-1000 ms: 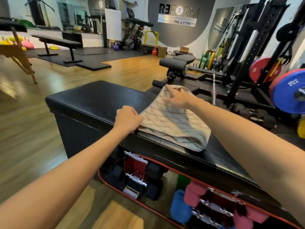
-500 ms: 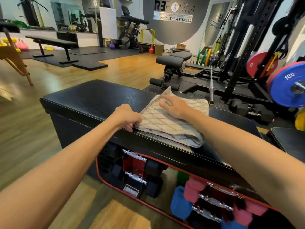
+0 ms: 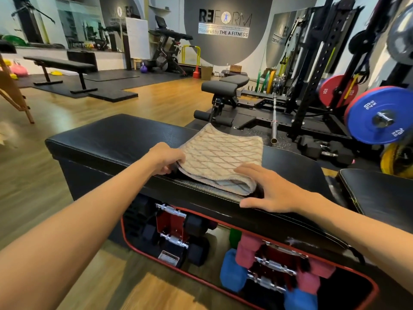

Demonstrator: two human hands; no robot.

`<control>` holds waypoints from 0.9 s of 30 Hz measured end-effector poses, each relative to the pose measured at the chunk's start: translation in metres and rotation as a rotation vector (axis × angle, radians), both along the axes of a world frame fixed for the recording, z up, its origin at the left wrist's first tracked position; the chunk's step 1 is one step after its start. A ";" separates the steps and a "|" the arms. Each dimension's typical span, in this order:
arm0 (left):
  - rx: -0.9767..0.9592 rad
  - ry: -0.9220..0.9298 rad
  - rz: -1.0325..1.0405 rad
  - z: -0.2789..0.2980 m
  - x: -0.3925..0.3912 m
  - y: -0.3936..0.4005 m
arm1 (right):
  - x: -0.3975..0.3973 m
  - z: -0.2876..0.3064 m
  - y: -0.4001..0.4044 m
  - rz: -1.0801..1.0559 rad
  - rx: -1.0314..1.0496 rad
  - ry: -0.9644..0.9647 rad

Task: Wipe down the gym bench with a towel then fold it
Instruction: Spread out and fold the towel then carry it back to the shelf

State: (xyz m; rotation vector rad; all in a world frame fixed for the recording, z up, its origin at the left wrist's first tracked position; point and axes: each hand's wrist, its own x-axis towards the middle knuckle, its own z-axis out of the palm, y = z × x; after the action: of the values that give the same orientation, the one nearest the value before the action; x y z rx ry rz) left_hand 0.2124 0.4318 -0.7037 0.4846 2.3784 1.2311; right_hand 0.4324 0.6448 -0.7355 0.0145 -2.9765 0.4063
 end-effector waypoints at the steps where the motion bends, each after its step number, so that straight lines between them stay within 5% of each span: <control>1: 0.068 0.040 0.019 0.000 -0.003 0.000 | 0.003 0.000 0.000 -0.022 -0.041 0.038; 6: 0.347 0.145 -0.200 0.006 -0.001 -0.017 | 0.008 -0.005 0.002 -0.091 -0.151 0.183; 12: 0.224 -0.110 -0.620 0.023 0.008 -0.053 | 0.018 0.001 0.011 -0.248 -0.367 0.508; 15: 0.103 0.146 -0.649 0.027 0.017 -0.045 | 0.021 0.010 0.015 -0.291 -0.436 0.544; 19: 0.201 0.366 -0.574 0.033 0.016 -0.017 | 0.011 0.027 0.016 -0.312 -0.531 0.597; 27: 0.535 -0.030 -0.540 0.024 0.018 0.042 | -0.020 0.041 0.047 -0.547 -0.662 0.759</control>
State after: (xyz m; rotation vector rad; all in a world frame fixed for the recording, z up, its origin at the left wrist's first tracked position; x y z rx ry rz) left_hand 0.2304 0.4738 -0.6798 1.1676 1.6888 1.5617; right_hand 0.4124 0.6922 -0.6944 -0.5563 -1.8915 0.9980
